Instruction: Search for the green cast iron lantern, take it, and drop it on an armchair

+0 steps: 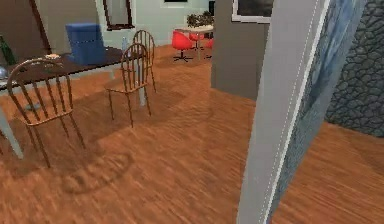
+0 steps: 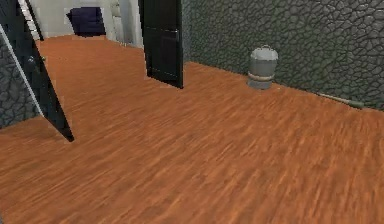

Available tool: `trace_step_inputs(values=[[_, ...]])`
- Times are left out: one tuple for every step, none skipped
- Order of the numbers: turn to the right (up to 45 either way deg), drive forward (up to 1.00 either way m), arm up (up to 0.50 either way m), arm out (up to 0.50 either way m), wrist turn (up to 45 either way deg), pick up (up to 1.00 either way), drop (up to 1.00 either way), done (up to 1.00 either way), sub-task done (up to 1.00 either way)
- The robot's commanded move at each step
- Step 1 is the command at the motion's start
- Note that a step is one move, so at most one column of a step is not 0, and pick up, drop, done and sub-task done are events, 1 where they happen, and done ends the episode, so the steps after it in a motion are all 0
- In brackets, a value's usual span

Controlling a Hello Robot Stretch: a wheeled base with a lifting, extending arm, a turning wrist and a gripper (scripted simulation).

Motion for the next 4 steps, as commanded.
trace_step_inputs(values=[[0.0,0.4,0.0,0.0,0.0,0.0,0.0,0.0,0.0],[-45.0,0.0,0.0,0.0,0.0,0.0,0.0,0.0,0.0],[0.0,0.3,0.0,0.0,0.0,0.0,0.0,0.0,0.0],[36.0,0.0,0.0,0.0,0.0,0.0,0.0,0.0,0.0]])
